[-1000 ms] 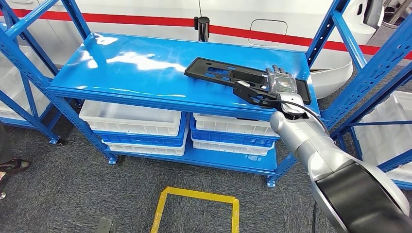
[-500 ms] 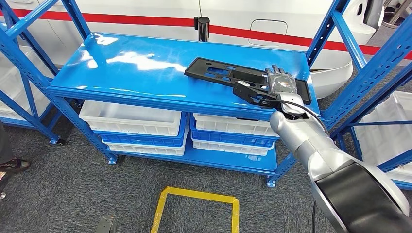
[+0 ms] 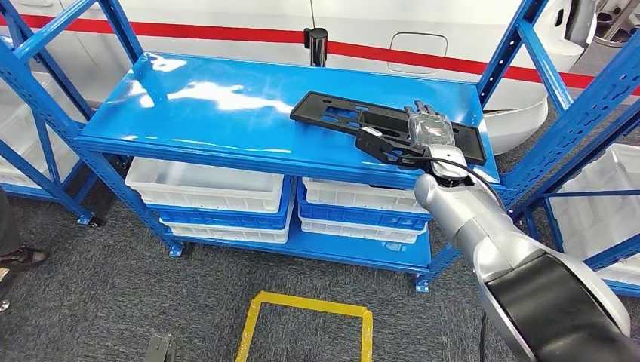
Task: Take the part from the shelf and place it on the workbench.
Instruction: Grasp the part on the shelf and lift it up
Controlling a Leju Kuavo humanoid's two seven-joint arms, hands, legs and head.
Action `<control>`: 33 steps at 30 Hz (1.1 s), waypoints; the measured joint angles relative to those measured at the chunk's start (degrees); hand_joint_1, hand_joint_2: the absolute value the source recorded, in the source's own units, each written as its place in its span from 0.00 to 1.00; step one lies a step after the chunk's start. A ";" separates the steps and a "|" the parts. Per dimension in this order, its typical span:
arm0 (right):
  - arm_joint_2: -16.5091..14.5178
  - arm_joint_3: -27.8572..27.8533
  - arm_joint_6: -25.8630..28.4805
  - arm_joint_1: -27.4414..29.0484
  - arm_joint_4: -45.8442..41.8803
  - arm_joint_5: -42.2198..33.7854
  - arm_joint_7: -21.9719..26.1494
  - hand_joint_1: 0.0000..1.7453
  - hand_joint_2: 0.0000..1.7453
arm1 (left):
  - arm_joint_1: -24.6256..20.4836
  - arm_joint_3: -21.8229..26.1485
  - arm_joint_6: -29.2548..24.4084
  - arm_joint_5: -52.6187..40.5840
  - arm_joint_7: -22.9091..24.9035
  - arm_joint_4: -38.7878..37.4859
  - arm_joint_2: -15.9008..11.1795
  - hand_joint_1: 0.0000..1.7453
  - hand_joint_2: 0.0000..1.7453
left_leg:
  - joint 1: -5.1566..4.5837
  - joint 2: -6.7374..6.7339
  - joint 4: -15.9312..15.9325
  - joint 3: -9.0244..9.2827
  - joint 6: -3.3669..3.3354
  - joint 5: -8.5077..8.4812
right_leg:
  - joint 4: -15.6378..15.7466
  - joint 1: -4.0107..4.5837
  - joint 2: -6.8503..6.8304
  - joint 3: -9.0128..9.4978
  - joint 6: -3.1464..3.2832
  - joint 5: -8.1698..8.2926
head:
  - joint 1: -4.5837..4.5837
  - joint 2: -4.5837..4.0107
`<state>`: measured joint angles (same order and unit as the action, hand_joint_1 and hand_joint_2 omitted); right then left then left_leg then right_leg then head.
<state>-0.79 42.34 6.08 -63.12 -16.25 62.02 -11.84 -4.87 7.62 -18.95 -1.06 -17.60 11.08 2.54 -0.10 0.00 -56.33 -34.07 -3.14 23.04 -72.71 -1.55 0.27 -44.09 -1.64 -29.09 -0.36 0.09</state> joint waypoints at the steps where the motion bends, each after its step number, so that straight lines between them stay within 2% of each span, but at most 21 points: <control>1: 0.06 -0.02 0.00 0.24 0.03 0.04 -0.01 0.00 1.00 | 0.03 0.07 0.12 0.02 -0.03 0.00 -0.01 0.00 0.00 | -0.10 0.12 -0.03 0.05 0.02 0.10 | 0.09 0.14 0.00 -0.11 -0.12 0.41 | 0.01 0.01; 2: 0.11 -0.05 0.00 0.34 0.04 0.10 0.00 0.00 1.00 | 0.05 0.09 0.24 0.03 -0.05 0.00 0.02 0.00 0.00 | -0.18 0.25 -0.09 0.14 0.14 0.22 | 2.71 0.27 -0.02 1.13 -0.34 1.61 | 0.02 0.00; 4: 0.14 -0.16 -0.02 0.20 0.04 0.32 0.00 0.00 1.00 | 0.07 0.11 0.46 0.03 -0.11 0.00 0.10 0.00 0.00 | -0.47 0.38 -0.49 0.17 0.65 0.71 | 11.10 0.45 -0.22 5.51 -0.47 4.33 | 0.07 0.00; 6: 0.04 -0.22 -0.04 0.03 0.04 0.55 0.01 0.00 1.00 | 0.08 0.12 0.56 0.03 -0.14 0.00 0.15 0.00 0.00 | -0.77 0.36 -1.05 0.11 1.19 1.39 | 15.77 0.59 -0.34 8.16 0.06 5.59 | -0.12 0.00; 9: -0.03 -0.23 -0.06 0.09 0.04 0.75 0.01 0.00 1.00 | 0.17 0.12 0.84 0.03 -0.15 0.01 0.15 0.00 0.00 | -0.47 0.24 -1.54 0.22 2.05 2.15 | 16.14 0.69 -0.16 8.71 1.24 5.54 | -0.56 0.01; 11: -0.05 -0.24 -0.07 0.03 0.03 0.84 0.01 0.00 1.00 | 0.24 0.13 0.97 0.02 -0.15 0.03 0.20 0.00 0.00 | 0.01 0.20 -4.26 -0.86 2.98 3.58 | 16.28 0.43 0.01 9.30 2.03 5.30 | -0.70 0.00; 12: -0.11 -0.24 -0.08 0.02 0.03 0.87 0.01 0.00 1.00 | 0.27 0.14 0.98 0.02 -0.15 0.04 0.22 0.00 0.00 | 0.29 0.19 -7.07 -2.19 3.49 4.86 | 16.33 0.26 0.09 9.68 2.41 5.13 | -0.78 -0.01; 14: -0.26 -0.25 -0.13 0.15 0.03 0.90 0.01 0.00 1.00 | 0.33 0.16 0.99 0.03 -0.15 0.04 0.24 0.00 0.00 | 0.68 0.19 -14.10 -6.12 4.22 7.54 | 16.33 0.35 0.20 10.25 2.83 4.63 | -0.84 -0.01; 15: -0.29 -0.25 -0.18 0.32 0.03 0.92 0.01 0.00 1.00 | 0.41 0.17 0.98 0.03 -0.15 0.04 0.26 0.00 0.00 | 0.85 0.18 -16.66 -7.99 4.43 7.82 | 16.32 0.39 0.29 10.67 2.87 4.26 | -0.85 0.00; 16: -0.30 -0.25 -0.23 0.47 0.03 0.94 0.01 0.00 1.00 | 0.49 0.18 0.98 0.03 -0.15 0.04 0.27 0.00 0.00 | 0.96 0.17 -17.79 -9.19 4.54 7.32 | 16.32 0.42 0.39 11.10 2.82 3.89 | -0.85 0.00; 17: -0.31 -0.25 -0.28 0.56 0.03 0.98 0.01 0.00 1.00 | 0.56 0.18 0.98 0.03 -0.15 0.04 0.28 0.00 0.00 | 1.03 0.17 -16.45 -9.24 4.46 5.48 | 16.32 0.45 0.49 11.68 2.73 3.45 | -0.86 0.01; 18: -0.35 -0.25 -0.31 0.59 0.03 1.02 0.01 0.00 1.00 | 0.63 0.19 0.98 0.03 -0.15 0.04 0.29 0.00 0.00 | 1.03 0.18 -12.93 -8.19 4.18 2.66 | 16.34 0.47 0.59 12.39 2.61 2.95 | -0.86 0.01; 20: -0.44 -0.23 -0.34 0.52 0.03 1.10 0.01 0.00 1.00 | 0.65 0.21 1.00 0.03 -0.15 0.04 0.24 0.00 0.00 | 0.82 0.19 -5.05 -4.95 3.28 -1.78 | 16.51 0.53 0.67 13.51 2.34 2.15 | -0.80 0.00; 21: -0.49 -0.23 -0.40 0.49 0.04 1.15 0.02 0.00 1.00 | 0.64 0.22 1.01 0.02 -0.15 0.04 0.23 0.00 0.00 | 0.58 0.18 -2.55 -3.75 2.75 -2.56 | 16.69 0.59 0.70 13.90 2.14 1.85 | -0.77 0.00; 24: -0.57 -0.23 -0.66 0.52 0.04 1.32 0.04 0.00 1.00 | 0.61 0.32 1.01 0.00 -0.12 0.04 0.21 0.00 0.00 | -0.13 -0.04 -0.55 -2.36 1.28 -1.66 | 17.03 0.92 0.74 14.70 1.09 1.95 | -0.78 0.00; 26: -0.54 -0.24 -0.70 0.42 0.03 1.50 0.10 0.00 1.00 | 0.63 0.44 1.01 -0.01 -0.13 0.04 0.27 0.00 0.00 | -0.06 -0.08 0.66 -1.03 0.52 -1.55 | 15.30 1.14 0.61 14.14 0.64 1.40 | -0.72 0.00; 27: -0.52 -0.25 -0.70 0.25 0.02 1.58 0.19 0.00 1.00 | 0.61 0.48 1.01 -0.02 -0.14 0.04 0.32 0.00 0.00 | 0.03 -0.03 1.09 -0.41 0.24 -1.53 | 13.30 1.11 0.54 13.04 0.74 0.50 | -0.67 0.01; 30: -0.40 -0.25 -0.71 0.39 0.08 1.73 0.55 0.00 1.00 | 0.55 0.58 1.08 -0.03 -0.24 0.04 0.43 0.00 0.00 | 0.09 0.16 1.46 0.51 -0.19 -1.12 | 2.90 0.96 0.44 6.21 1.12 -2.77 | -0.61 0.01; 31: -0.33 -0.25 -0.72 0.67 0.10 1.75 0.62 0.00 1.00 | 0.57 0.64 1.14 -0.01 -0.32 0.04 0.48 0.00 0.00 | 0.09 0.27 1.44 0.73 -0.18 -0.89 | 0.77 0.91 0.43 4.19 0.99 -3.07 | -0.61 0.01; 32: -0.25 -0.25 -0.72 0.90 0.13 1.75 0.64 0.00 1.00 | 0.61 0.70 1.19 0.01 -0.43 0.04 0.55 0.00 0.00 | 0.10 0.41 1.39 0.95 -0.10 -0.65 | 0.41 0.85 0.41 3.07 0.71 -2.64 | -0.57 0.01; 33: -0.19 -0.25 -0.72 1.03 0.14 1.76 0.67 0.00 1.00 | 0.65 0.78 1.26 0.03 -0.55 0.04 0.62 0.00 0.00 | 0.11 0.53 1.32 1.22 0.06 -0.39 | 2.16 0.76 0.38 3.01 0.22 -1.19 | -0.56 0.01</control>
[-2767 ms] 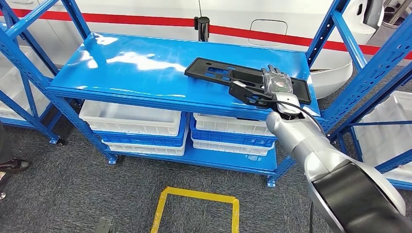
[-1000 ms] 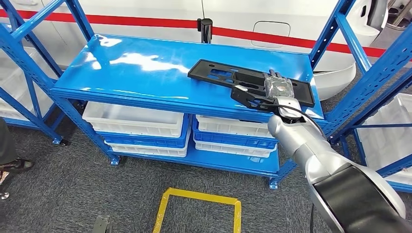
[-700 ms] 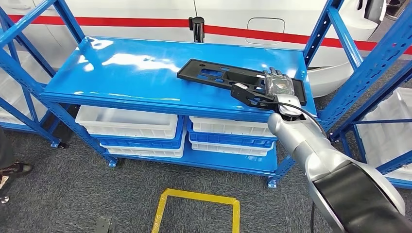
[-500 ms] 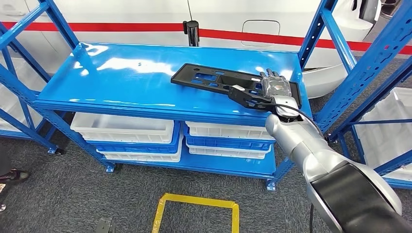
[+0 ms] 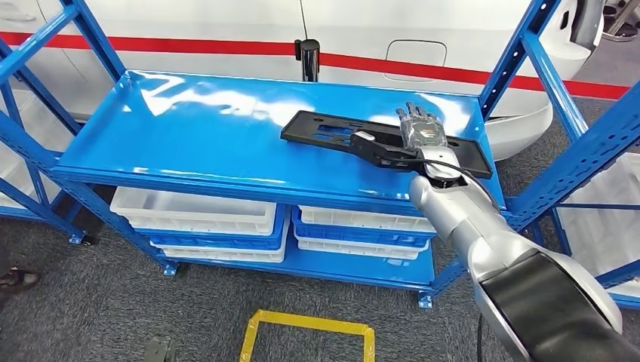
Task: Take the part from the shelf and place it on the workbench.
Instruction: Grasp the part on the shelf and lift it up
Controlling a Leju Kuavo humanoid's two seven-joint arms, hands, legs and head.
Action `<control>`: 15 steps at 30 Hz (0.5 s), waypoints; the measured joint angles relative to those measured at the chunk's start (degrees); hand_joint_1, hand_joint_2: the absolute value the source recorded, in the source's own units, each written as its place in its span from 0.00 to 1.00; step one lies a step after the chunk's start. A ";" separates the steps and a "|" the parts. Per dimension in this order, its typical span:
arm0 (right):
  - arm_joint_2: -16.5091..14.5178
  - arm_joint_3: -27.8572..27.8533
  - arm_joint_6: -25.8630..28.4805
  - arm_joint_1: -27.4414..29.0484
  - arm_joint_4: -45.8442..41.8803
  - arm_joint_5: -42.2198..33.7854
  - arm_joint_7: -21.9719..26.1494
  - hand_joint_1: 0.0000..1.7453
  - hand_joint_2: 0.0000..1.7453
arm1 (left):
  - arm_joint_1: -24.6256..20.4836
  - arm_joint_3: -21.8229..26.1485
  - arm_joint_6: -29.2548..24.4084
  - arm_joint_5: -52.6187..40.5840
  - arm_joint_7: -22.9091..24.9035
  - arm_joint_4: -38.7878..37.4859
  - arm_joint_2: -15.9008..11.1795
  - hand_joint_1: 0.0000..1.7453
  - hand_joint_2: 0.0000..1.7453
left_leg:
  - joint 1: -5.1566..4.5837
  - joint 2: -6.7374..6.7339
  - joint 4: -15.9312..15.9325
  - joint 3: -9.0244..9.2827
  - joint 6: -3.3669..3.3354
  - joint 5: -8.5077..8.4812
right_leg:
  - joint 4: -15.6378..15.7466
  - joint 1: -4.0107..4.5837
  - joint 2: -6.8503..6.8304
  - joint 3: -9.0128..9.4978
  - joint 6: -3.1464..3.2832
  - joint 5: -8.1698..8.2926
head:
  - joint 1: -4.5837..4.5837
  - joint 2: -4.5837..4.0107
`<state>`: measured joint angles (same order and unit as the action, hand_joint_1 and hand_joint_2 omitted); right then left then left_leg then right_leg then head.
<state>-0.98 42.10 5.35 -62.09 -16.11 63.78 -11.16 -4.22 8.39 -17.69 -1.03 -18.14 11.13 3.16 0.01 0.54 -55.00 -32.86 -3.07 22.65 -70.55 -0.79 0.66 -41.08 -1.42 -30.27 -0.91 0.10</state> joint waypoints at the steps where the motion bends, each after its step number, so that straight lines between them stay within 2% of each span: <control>1: 0.03 -0.01 0.00 0.03 0.00 0.01 0.02 0.00 1.00 | 0.02 0.05 0.04 0.00 -0.14 0.00 0.07 0.00 0.00 | 0.01 0.08 -0.12 0.27 0.21 0.32 | 3.41 -0.12 -0.06 0.83 -0.66 2.19 | 0.00 -0.01; 2: 0.07 -0.01 -0.01 0.03 0.00 0.01 0.04 0.25 1.00 | 0.02 0.10 0.09 0.00 -0.30 0.00 0.13 0.00 0.00 | 0.01 0.13 -0.30 0.49 0.46 0.69 | 7.46 -0.25 -0.21 2.00 -1.31 4.64 | 0.02 -0.01; 3: 0.11 -0.02 -0.11 0.03 0.01 0.02 0.09 0.50 1.00 | 0.02 0.15 0.11 0.00 -0.54 0.00 0.14 0.00 0.00 | -0.07 0.13 -0.63 0.71 0.79 1.13 | 11.22 -0.28 -0.40 3.02 -1.68 6.59 | 0.02 -0.02; 4: 0.12 -0.02 -0.33 0.03 0.01 0.02 0.16 0.75 1.00 | 0.02 0.18 0.09 0.00 -0.85 0.00 0.15 0.00 0.00 | -0.14 0.11 -0.88 0.75 1.11 1.54 | 13.70 -0.26 -0.60 3.87 -1.48 7.57 | 0.02 -0.01; 5: 0.09 -0.03 -0.61 0.05 0.02 0.03 0.32 1.00 1.00 | 0.01 0.19 0.00 -0.02 -1.27 0.00 0.15 0.00 0.00 | -0.22 0.06 -1.06 0.71 1.44 1.89 | 14.82 -0.13 -0.71 4.33 -0.95 8.06 | -0.02 -0.01; 7: -0.01 -0.08 -1.07 0.10 0.02 0.02 0.79 1.00 1.00 | 0.01 0.20 -0.32 -0.07 -2.44 0.01 0.16 0.00 0.00 | -0.28 -0.01 -1.62 0.64 2.00 2.12 | 14.99 -0.01 -0.71 4.66 0.56 8.21 | -0.11 0.00; 9: -0.02 -0.22 -1.13 0.12 0.02 -0.02 1.27 1.00 1.00 | 0.01 0.24 -0.80 -0.09 -3.80 0.02 0.14 0.00 0.00 | -0.09 -0.09 -2.32 0.67 2.52 2.48 | 15.14 -0.44 -0.66 5.09 1.32 8.68 | -0.11 0.01; 11: -0.03 -0.44 -1.12 -0.03 0.02 -0.04 1.50 1.00 1.00 | 0.00 0.27 -1.17 -0.12 -4.78 0.04 0.17 0.00 0.00 | 0.25 -0.22 -4.78 -0.33 3.06 4.29 | 15.24 -0.77 -0.64 5.72 1.89 8.63 | -0.16 0.01; 12: -0.09 -0.51 -1.12 -0.10 0.01 -0.05 1.59 1.00 1.00 | 0.00 0.28 -1.27 -0.14 -5.06 0.04 0.20 0.00 0.00 | 0.44 -0.27 -7.37 -1.52 3.34 5.73 | 15.25 -0.74 -0.61 5.85 2.09 8.55 | -0.19 0.00; 14: -0.22 -0.60 -1.11 -0.10 0.01 -0.11 1.93 1.00 1.00 | 0.02 0.33 -1.56 -0.11 -5.84 0.04 0.23 0.00 0.00 | 0.82 -0.27 -14.30 -5.18 3.90 9.02 | 15.22 -0.67 -0.55 5.97 2.38 8.40 | -0.29 -0.01; 15: -0.26 -0.68 -1.07 -0.04 0.02 -0.16 2.19 1.00 1.00 | 0.03 0.44 -1.96 0.02 -6.51 0.04 0.23 0.00 0.00 | 1.01 -0.28 -17.04 -6.87 4.15 10.00 | 15.21 -0.65 -0.50 5.99 2.42 8.36 | -0.27 -0.02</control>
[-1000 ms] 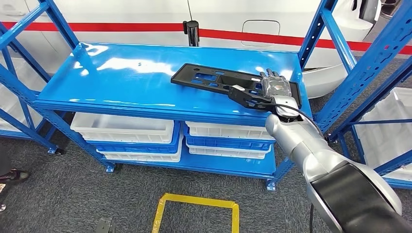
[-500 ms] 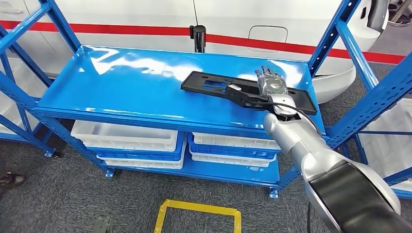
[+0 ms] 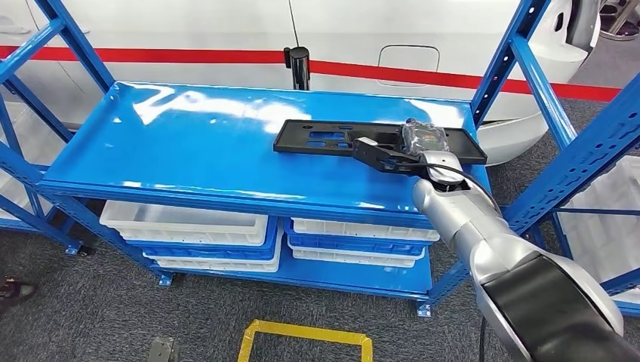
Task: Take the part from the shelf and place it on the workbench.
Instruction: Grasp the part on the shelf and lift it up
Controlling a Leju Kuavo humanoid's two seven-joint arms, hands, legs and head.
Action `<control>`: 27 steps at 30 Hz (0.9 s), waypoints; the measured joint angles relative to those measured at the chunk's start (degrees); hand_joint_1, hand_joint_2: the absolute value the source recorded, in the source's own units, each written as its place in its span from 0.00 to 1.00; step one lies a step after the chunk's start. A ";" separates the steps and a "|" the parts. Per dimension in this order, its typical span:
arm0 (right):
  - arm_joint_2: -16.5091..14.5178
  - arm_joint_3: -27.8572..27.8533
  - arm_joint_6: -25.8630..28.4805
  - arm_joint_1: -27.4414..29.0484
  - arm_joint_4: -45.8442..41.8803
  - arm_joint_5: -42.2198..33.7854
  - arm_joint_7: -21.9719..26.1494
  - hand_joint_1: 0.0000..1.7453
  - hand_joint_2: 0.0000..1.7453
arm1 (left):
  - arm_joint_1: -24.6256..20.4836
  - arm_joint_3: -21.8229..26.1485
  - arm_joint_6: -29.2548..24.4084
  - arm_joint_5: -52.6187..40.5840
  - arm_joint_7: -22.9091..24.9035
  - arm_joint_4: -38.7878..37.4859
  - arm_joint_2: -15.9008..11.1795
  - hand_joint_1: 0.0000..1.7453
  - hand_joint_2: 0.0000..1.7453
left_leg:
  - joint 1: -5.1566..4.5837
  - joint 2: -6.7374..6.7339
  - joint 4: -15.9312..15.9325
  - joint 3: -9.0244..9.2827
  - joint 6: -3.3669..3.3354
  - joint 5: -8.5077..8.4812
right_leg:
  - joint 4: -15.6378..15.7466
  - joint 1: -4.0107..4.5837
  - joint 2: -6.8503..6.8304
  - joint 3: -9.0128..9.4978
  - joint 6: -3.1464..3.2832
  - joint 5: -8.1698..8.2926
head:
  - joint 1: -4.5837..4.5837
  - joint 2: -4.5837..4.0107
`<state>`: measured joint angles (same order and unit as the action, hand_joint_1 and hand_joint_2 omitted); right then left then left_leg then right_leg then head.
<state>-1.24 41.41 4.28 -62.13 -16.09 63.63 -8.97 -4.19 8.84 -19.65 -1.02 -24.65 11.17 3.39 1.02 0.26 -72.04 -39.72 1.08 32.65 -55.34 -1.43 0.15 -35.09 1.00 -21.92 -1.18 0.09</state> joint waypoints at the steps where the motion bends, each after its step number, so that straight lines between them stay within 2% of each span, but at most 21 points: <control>1: -0.01 -0.15 0.16 0.06 0.00 -0.09 0.41 1.00 1.00 | 0.01 0.20 -0.81 0.21 -1.09 0.00 0.02 0.00 0.00 | 0.22 -0.01 -1.34 -1.09 0.23 0.13 | -0.02 0.00 0.05 0.04 0.01 -0.03 | -0.02 0.00; 2: -0.01 -0.36 0.44 0.11 -0.01 -0.21 0.90 1.00 1.00 | 0.00 0.46 -1.84 0.49 -2.36 0.00 0.05 0.00 0.00 | 0.43 -0.03 -0.81 -1.26 0.43 -0.72 | -0.03 -0.01 0.10 0.11 -0.04 -0.08 | -0.02 0.00; 3: -0.01 -0.61 0.86 0.12 -0.07 -0.34 1.46 1.00 1.00 | -0.01 0.83 -2.95 0.81 -3.79 0.00 0.08 0.00 0.00 | 0.66 -0.06 1.85 -0.34 0.59 -2.57 | -0.04 -0.03 0.15 0.21 -0.10 -0.13 | -0.01 0.00; 5: -0.01 -1.10 1.65 -0.05 -0.34 -0.60 2.30 1.00 1.00 | -0.06 1.54 -4.27 1.34 -5.81 0.00 0.10 0.00 0.00 | 0.94 -0.19 10.13 3.27 0.67 -7.07 | -0.04 -0.02 0.25 0.48 -0.36 -0.25 | 0.00 0.01; 6: 0.02 -1.35 1.86 -0.19 -0.48 -0.67 2.56 1.00 1.00 | -0.09 1.85 -4.45 1.49 -6.29 0.01 0.13 0.00 0.25 | 0.86 -0.27 13.31 4.64 0.47 -8.20 | 0.01 0.03 0.30 0.55 -0.58 -0.27 | 0.03 0.01; 7: 0.04 -1.57 1.94 -0.32 -0.57 -0.70 2.75 1.00 1.00 | -0.10 2.05 -4.46 1.59 -6.45 0.01 0.15 0.00 0.50 | 0.67 -0.32 14.97 5.34 0.11 -8.73 | 0.06 0.10 0.32 0.57 -0.93 -0.30 | 0.04 0.02; 9: 0.03 -1.93 2.11 -0.43 -0.63 -0.78 3.28 1.00 1.00 | -0.11 2.41 -4.75 1.61 -6.52 0.02 0.22 0.00 1.00 | 0.18 -0.28 15.25 5.33 -0.94 -8.74 | 0.27 0.18 0.34 0.59 -1.82 -0.28 | 0.09 0.01; 11: 0.07 -2.37 2.79 -0.50 -0.85 -1.01 4.23 1.00 1.00 | -0.10 2.75 -5.44 1.55 -6.54 0.03 0.34 0.00 1.00 | 0.19 -0.25 15.91 5.72 -1.98 -9.82 | -0.56 0.31 0.25 0.04 -2.41 -0.82 | 0.21 0.01; 12: 0.12 -2.66 3.36 -0.61 -0.98 -1.17 4.85 1.00 1.00 | -0.12 2.90 -5.77 1.51 -6.59 0.03 0.41 0.00 1.00 | 0.16 -0.28 16.28 5.89 -2.43 -10.21 | -2.44 0.33 0.19 -0.94 -2.33 -1.87 | 0.31 0.01; 13: 0.19 -2.95 3.98 -0.72 -1.15 -1.35 5.58 1.00 1.00 | -0.12 3.01 -6.03 1.49 -6.66 0.03 0.47 0.00 1.00 | 0.13 -0.31 16.55 6.00 -2.76 -10.47 | -5.64 0.34 0.12 -2.53 -2.00 -3.46 | 0.39 0.01; 15: 0.23 -3.44 4.95 -0.83 -1.38 -1.68 7.07 1.00 1.00 | -0.12 3.24 -6.41 1.47 -6.84 0.03 0.50 0.00 1.00 | -0.24 -0.29 16.54 5.86 -3.11 -10.53 | -14.20 0.24 0.07 -6.57 -1.45 -7.02 | 0.45 0.01; 16: 0.23 -3.60 5.18 -0.81 -1.48 -1.77 7.71 1.00 1.00 | -0.11 3.38 -6.53 1.47 -6.93 0.03 0.50 0.00 1.00 | -0.36 -0.21 16.51 5.82 -3.14 -10.51 | -17.09 0.24 0.07 -7.93 -1.53 -7.90 | 0.45 0.01; 17: 0.22 -3.73 5.27 -0.80 -1.54 -1.78 8.14 1.00 1.00 | -0.10 3.50 -6.55 1.47 -6.98 0.02 0.53 0.00 1.00 | -0.45 -0.10 16.47 5.79 -3.15 -10.50 | -17.77 0.25 0.07 -8.17 -1.84 -7.86 | 0.44 0.01; 18: 0.17 -3.83 5.28 -0.83 -1.66 -1.71 8.41 1.00 1.00 | -0.10 3.60 -6.44 1.42 -7.00 0.03 0.57 0.00 1.00 | -0.50 0.04 16.40 5.79 -3.11 -10.47 | -15.67 0.25 0.06 -7.01 -2.28 -6.85 | 0.45 0.01; 20: 0.09 -3.99 5.28 -1.07 -1.97 -1.54 8.67 1.00 1.00 | -0.10 3.69 -6.01 1.23 -7.07 0.04 0.64 0.00 1.00 | -0.60 0.26 16.07 5.72 -2.84 -10.28 | -6.95 0.26 -0.02 -2.38 -2.88 -3.86 | 0.48 0.01; 21: -0.03 -4.07 5.29 -1.23 -2.15 -1.48 8.77 1.00 1.00 | -0.11 3.70 -5.70 1.12 -7.13 0.04 0.66 0.00 1.00 | -0.74 0.32 15.82 5.57 -2.60 -10.11 | -3.29 0.34 -0.07 -0.41 -2.83 -2.72 | 0.46 0.01; 22: -0.14 -4.13 5.32 -1.39 -2.28 -1.45 8.86 1.00 1.00 | -0.11 3.72 -5.41 1.03 -7.22 0.04 0.66 0.00 1.00 | -0.85 0.35 15.59 5.41 -2.35 -9.95 | -1.13 0.42 -0.08 0.72 -2.60 -2.09 | 0.43 0.01; 24: -0.39 -4.26 5.38 -1.51 -2.45 -1.38 9.04 1.00 1.00 | -0.08 3.73 -5.12 0.83 -7.38 0.03 0.65 0.00 1.00 | -0.90 0.35 15.39 5.21 -1.86 -9.77 | -0.39 0.60 -0.03 1.08 -1.99 -1.82 | 0.36 0.00; 26: -0.53 -4.44 5.42 -1.53 -2.56 -1.25 9.15 1.00 1.00 | -0.03 3.72 -5.39 0.56 -7.50 0.03 0.62 0.00 1.00 | -0.60 0.28 14.81 4.99 -1.27 -9.25 | -0.19 0.22 0.02 1.27 -1.41 -1.71 | 0.34 0.00; 27: -0.61 -4.50 5.44 -1.56 -2.62 -1.17 9.20 1.00 1.00 | -0.03 3.72 -5.54 0.43 -7.56 0.04 0.61 0.00 1.00 | -0.45 0.19 13.47 4.44 -0.89 -8.33 | -0.07 -0.01 0.03 1.46 -1.08 -1.67 | 0.25 0.00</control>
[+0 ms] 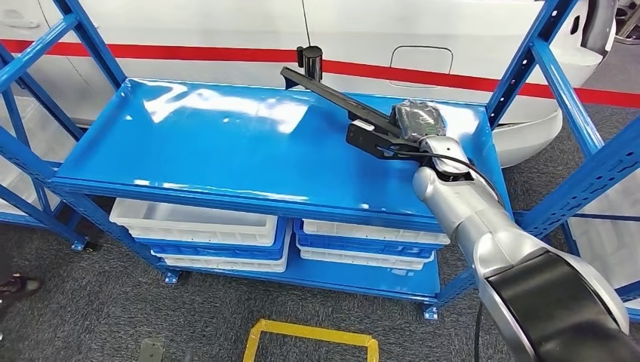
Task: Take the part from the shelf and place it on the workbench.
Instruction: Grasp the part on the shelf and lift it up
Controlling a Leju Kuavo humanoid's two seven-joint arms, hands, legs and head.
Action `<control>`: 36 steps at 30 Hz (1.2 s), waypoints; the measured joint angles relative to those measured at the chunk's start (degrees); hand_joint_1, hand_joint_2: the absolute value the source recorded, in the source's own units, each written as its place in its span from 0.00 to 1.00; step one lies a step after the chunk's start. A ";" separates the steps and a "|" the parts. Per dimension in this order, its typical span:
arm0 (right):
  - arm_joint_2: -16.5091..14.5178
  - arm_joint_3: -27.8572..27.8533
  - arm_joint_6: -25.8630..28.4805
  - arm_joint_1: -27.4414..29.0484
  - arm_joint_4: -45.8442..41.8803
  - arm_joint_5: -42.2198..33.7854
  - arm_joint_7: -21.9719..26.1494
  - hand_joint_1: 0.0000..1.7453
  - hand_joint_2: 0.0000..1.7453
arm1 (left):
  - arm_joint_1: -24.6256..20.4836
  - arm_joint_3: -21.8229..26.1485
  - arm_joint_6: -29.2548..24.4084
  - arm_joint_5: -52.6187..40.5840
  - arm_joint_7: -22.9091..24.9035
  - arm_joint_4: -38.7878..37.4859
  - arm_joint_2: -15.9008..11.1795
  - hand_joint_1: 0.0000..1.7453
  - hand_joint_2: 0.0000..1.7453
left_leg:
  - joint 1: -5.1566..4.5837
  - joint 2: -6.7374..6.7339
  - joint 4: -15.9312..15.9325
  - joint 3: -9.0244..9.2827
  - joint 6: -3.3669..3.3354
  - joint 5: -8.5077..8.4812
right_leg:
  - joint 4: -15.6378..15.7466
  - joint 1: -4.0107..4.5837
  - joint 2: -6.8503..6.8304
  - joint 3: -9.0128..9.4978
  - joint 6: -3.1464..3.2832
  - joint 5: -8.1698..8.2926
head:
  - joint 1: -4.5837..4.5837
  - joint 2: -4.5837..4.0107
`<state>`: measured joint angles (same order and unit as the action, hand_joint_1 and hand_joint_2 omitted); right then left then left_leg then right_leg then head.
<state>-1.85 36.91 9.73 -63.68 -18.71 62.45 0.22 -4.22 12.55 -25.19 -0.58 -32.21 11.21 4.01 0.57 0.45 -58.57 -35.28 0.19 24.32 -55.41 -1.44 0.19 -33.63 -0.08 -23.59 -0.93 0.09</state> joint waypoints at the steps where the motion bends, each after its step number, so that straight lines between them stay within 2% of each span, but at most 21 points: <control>1: -0.09 -0.04 0.08 -0.02 -0.06 0.05 0.09 1.00 1.00 | 0.00 0.01 -0.08 -0.07 -0.03 0.01 -0.03 0.00 1.00 | 0.19 -0.08 -2.68 -1.16 0.38 1.55 | 0.08 -0.18 0.02 0.19 0.24 0.01 | -0.08 0.00; 3: -0.27 -0.08 0.48 0.03 -0.16 0.03 0.51 1.00 1.00 | 0.01 0.01 -0.23 -0.13 -0.08 0.01 -0.04 0.00 1.00 | 0.50 -0.20 -10.73 -5.01 1.06 5.26 | 0.05 -0.12 0.09 0.36 0.57 -0.12 | -0.21 0.00; 4: -0.32 -0.12 0.77 0.13 -0.18 -0.06 0.79 1.00 1.00 | 0.02 0.02 -0.36 -0.15 -0.08 0.01 -0.06 0.00 1.00 | 0.64 -0.20 -14.22 -6.91 1.31 6.39 | 0.03 -0.08 0.13 0.42 0.62 -0.18 | -0.18 0.00; 5: -0.34 -0.18 1.07 0.25 -0.20 -0.17 1.06 1.00 1.00 | 0.03 0.02 -0.49 -0.20 -0.10 0.01 -0.05 0.00 1.00 | 0.77 -0.21 -15.80 -8.01 1.45 6.36 | 0.01 -0.07 0.19 0.48 0.68 -0.25 | -0.20 0.01; 6: -0.34 -0.28 1.39 0.38 -0.26 -0.35 1.37 1.00 1.00 | 0.03 0.03 -0.62 -0.26 -0.14 0.01 -0.05 0.00 1.00 | 0.90 -0.23 -14.89 -7.90 1.52 5.09 | 0.00 -0.07 0.25 0.61 0.68 -0.35 | -0.21 0.01; 7: -0.34 -0.43 1.73 0.46 -0.38 -0.57 1.70 1.00 1.00 | 0.02 0.05 -0.74 -0.34 -0.18 0.01 -0.07 0.00 1.00 | 1.03 -0.25 -11.62 -6.59 1.49 2.87 | -0.01 -0.08 0.31 0.80 0.60 -0.49 | -0.20 0.01; 9: -0.35 -0.86 2.71 0.40 -0.81 -1.02 2.38 1.00 1.00 | 0.00 0.12 -0.91 -0.49 -0.27 0.01 -0.10 0.00 1.00 | 1.08 -0.28 -2.83 -2.58 1.17 -1.30 | -0.04 0.14 0.46 1.04 0.23 -0.82 | -0.18 0.01; 10: -0.35 -1.10 3.17 0.26 -1.01 -1.20 2.65 1.00 1.00 | -0.02 0.15 -0.96 -0.54 -0.28 0.01 -0.09 0.00 1.00 | 1.05 -0.28 0.15 -1.20 1.02 -2.35 | -0.17 0.39 0.51 0.99 0.09 -0.98 | -0.13 0.01; 11: -0.35 -1.32 3.49 0.12 -1.15 -1.32 2.80 1.00 1.00 | -0.04 0.16 -0.96 -0.57 -0.29 0.01 -0.06 0.00 1.00 | 0.92 -0.26 1.58 -0.57 0.92 -2.63 | -0.29 0.70 0.55 0.88 0.03 -1.09 | -0.09 0.02; 13: -0.31 -1.64 3.65 0.02 -1.26 -1.43 2.96 1.00 1.00 | -0.04 0.17 -0.96 -0.61 -0.30 0.01 0.04 0.00 1.00 | 0.53 -0.17 1.80 -0.59 0.88 -2.65 | -0.45 1.09 0.53 0.67 0.04 -1.18 | -0.03 0.02; 16: -0.26 -1.93 3.87 0.11 -1.40 -1.57 3.35 1.00 1.00 | -0.03 0.19 -1.05 -0.62 -0.44 0.01 0.08 0.00 1.00 | -0.24 0.04 1.77 -0.73 0.44 -2.66 | -0.30 1.01 0.34 0.57 -0.08 -1.15 | -0.05 0.02; 19: -0.21 -2.41 4.85 0.11 -2.08 -1.90 4.60 1.00 1.00 | -0.03 0.38 -1.68 -0.33 -0.84 0.01 0.07 0.00 1.00 | -0.59 0.10 1.77 -0.83 -0.17 -2.66 | -0.13 0.77 0.26 0.58 -0.78 -1.09 | -0.06 0.02; 23: -0.12 -3.22 6.43 0.31 -3.74 -3.00 6.83 1.00 1.00 | -0.04 0.86 -2.98 -0.22 -0.18 0.01 0.08 0.00 1.00 | -0.71 0.11 1.77 -0.91 -0.39 -2.77 | 0.07 0.64 0.26 0.59 -1.16 -0.93 | -0.05 0.01; 30: 0.11 -6.00 10.08 3.76 -10.98 -9.54 13.39 1.00 1.00 | 0.00 1.02 -3.04 -0.77 3.37 0.01 0.08 0.00 1.00 | -0.82 0.12 1.77 -0.96 -0.61 -2.88 | 0.10 0.53 0.25 0.56 -1.35 -0.80 | -0.06 0.01; 36: 1.20 -6.16 9.97 6.91 -16.29 -9.09 12.33 1.00 1.00 | 0.07 1.04 -2.87 -2.80 6.19 0.00 0.08 0.00 1.00 | -0.81 0.12 1.77 -0.96 -0.66 -2.91 | 0.09 0.53 0.24 0.55 -1.37 -0.79 | -0.06 0.02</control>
<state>-0.66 30.75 19.70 -56.78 -35.00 53.36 12.56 -4.15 13.59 -28.06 -3.39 -26.03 11.21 4.09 -0.24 0.57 -56.81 -36.24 -0.46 21.41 -55.32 -0.92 0.43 -33.08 -1.44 -24.38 -0.99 0.10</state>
